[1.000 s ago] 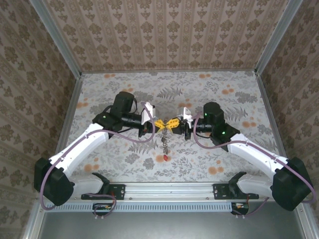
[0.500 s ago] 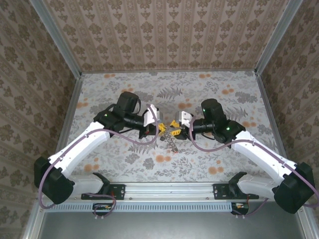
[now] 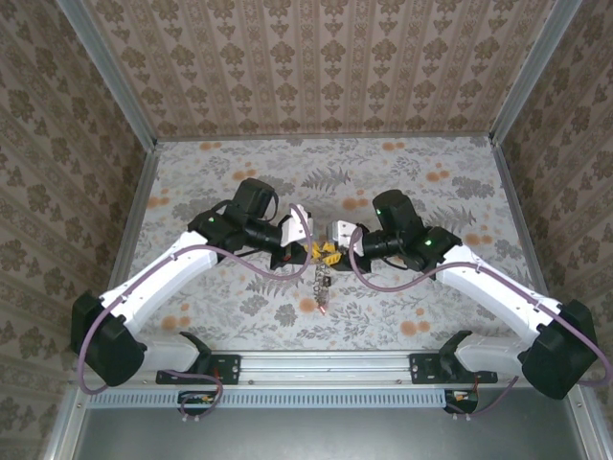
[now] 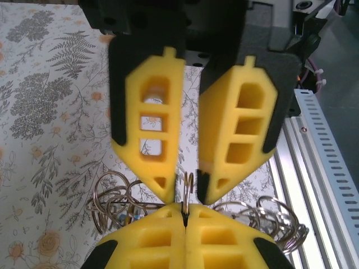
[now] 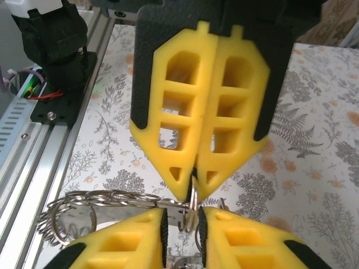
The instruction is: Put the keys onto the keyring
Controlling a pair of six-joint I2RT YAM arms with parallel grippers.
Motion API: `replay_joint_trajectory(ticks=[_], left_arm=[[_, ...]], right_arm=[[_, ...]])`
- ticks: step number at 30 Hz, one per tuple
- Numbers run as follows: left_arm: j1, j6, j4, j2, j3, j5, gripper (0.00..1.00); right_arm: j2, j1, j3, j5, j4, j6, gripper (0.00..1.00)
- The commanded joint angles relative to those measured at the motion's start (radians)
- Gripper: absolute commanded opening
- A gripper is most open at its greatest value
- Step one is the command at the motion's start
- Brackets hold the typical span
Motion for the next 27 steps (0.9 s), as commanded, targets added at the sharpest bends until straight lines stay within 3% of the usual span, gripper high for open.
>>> replay_joint_trajectory(ticks=[1, 3, 5, 6, 7, 8, 16, 22, 27], left_arm=[[-0.007, 0.017, -0.004, 0.005, 0.042, 0.037, 0.00], [-0.007, 0.014, -0.003, 0.004, 0.041, 0.037, 0.00], [-0.007, 0.013, -0.001, 0.000, 0.037, 0.035, 0.00], [-0.004, 0.008, 0.003, -0.004, 0.031, 0.031, 0.05], [-0.002, 0.003, 0.007, -0.012, 0.022, 0.031, 0.19], [0.001, 0.006, 0.005, -0.022, 0.009, 0.039, 0.26], [0.025, -0.155, 0.283, -0.219, -0.273, 0.053, 0.43], [0.009, -0.222, 0.365, -0.299, -0.375, -0.100, 0.51], [-0.082, -0.192, 0.545, -0.327, -0.451, -0.236, 0.57]], right_arm=[[0.014, 0.014, 0.038, 0.020, -0.025, -0.009, 0.13], [0.016, 0.015, 0.042, 0.021, -0.021, -0.002, 0.03], [0.013, 0.015, 0.044, 0.028, -0.022, 0.000, 0.00], [0.007, 0.015, 0.040, 0.029, -0.021, 0.001, 0.00], [-0.002, 0.012, 0.034, 0.029, -0.012, 0.004, 0.00], [-0.013, 0.008, 0.025, 0.026, 0.003, 0.007, 0.00], [-0.097, -0.025, -0.076, -0.075, 0.170, 0.046, 0.00], [-0.107, -0.030, -0.101, -0.122, 0.232, 0.062, 0.00], [-0.108, -0.033, -0.122, -0.150, 0.300, 0.086, 0.00]])
